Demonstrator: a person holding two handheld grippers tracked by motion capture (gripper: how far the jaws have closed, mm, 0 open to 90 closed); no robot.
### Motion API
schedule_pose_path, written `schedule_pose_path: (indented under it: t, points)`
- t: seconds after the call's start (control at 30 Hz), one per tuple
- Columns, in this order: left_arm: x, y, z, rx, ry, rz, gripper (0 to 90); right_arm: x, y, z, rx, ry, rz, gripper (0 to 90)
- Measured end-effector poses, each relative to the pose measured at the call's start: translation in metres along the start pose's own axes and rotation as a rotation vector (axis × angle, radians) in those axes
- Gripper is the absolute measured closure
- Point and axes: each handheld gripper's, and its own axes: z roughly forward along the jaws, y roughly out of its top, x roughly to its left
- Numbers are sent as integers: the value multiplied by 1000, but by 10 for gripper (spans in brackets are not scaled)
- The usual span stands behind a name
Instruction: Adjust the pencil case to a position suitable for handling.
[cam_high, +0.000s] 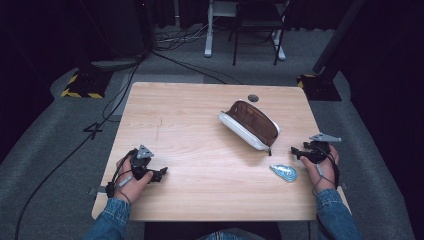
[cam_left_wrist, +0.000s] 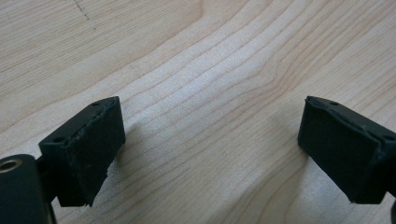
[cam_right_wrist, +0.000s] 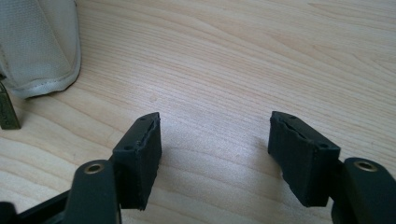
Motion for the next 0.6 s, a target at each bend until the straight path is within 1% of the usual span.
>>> schedule_pose_path:
  t: [0.13, 0.27, 0.3, 0.33, 0.37, 0.5, 0.57, 0.6]
  points:
    - [-1, 0, 1, 1, -7, -15, 73, 0, 0, 0, 1, 2, -2, 346]
    - [-1, 2, 2, 6, -3, -9, 64, 0, -1, -1, 2, 8, -6, 337]
    - [-1, 2, 2, 2, -3, -19, 61, 0, -1, -1, 1, 10, -9, 335]
    - [-1, 2, 3, 4, -2, -8, 56, 0, -1, -1, 1, 12, -9, 335]
    - [-1, 3, 3, 5, -7, -15, 54, 0, -1, -1, 2, 13, -11, 335]
    - [0, 3, 3, 8, -5, -2, 50, 0, -2, -2, 1, 14, -12, 337]
    - [0, 4, 3, 13, -9, -1, 45, -1, -2, -2, 1, 17, -11, 340]
    - [0, 4, 4, 13, -7, -2, 42, 1, -2, -2, 0, 1, 4, 357]
